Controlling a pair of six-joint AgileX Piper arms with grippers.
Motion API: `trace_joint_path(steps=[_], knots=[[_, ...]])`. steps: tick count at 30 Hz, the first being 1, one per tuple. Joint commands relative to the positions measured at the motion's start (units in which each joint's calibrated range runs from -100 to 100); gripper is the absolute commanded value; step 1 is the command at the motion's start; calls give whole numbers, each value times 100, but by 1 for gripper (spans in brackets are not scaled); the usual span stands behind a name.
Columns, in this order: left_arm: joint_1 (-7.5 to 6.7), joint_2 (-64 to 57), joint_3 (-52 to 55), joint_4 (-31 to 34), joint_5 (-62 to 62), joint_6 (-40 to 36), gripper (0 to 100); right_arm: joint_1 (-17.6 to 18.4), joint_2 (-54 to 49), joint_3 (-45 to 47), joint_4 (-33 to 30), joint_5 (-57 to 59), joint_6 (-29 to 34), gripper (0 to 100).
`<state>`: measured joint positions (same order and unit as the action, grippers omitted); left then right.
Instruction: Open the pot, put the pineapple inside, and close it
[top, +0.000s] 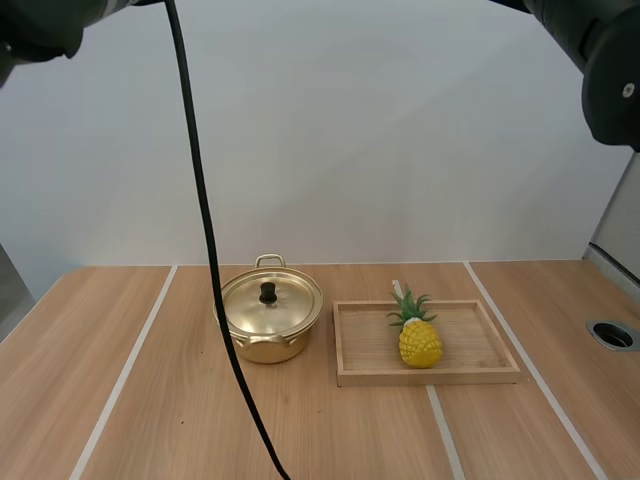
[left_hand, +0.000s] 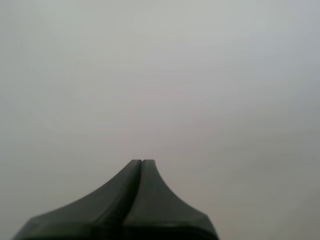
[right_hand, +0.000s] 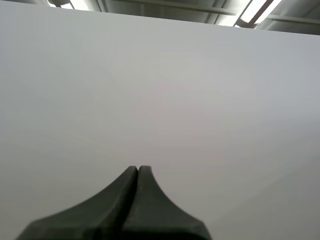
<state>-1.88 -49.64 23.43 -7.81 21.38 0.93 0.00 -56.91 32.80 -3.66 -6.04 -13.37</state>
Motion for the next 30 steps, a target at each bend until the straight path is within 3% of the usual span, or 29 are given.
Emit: trace_joint_path(steps=[1, 3, 4, 6, 8, 15, 26, 30], knots=[[-26, 12, -47, -107, -275, 31, 1, -17, -37, -50, -13, -36, -43, 0], [-26, 12, -47, -107, -325, 113, 11, -17, -37, -50, -13, -36, -43, 0], [-26, 12, -47, -107, -325, 157, 22, -17, -37, -50, -13, -20, -43, 0], [-26, 12, -47, -107, -325, 451, 56, -17, -37, -50, -13, 18, -43, 0], [-26, 12, -47, -107, -340, 734, 100, -17, -37, -50, -13, 53, -43, 0], [-26, 12, -47, 231, -290, 738, 100, -17, -37, -50, -13, 398, -43, 0], [-26, 172, -47, -77, -237, 528, 100, -17, -37, -50, -13, 1097, -43, 0], [-26, 507, -47, -177, 465, 538, 100, -17, -37, -37, -13, 1374, -43, 0]])
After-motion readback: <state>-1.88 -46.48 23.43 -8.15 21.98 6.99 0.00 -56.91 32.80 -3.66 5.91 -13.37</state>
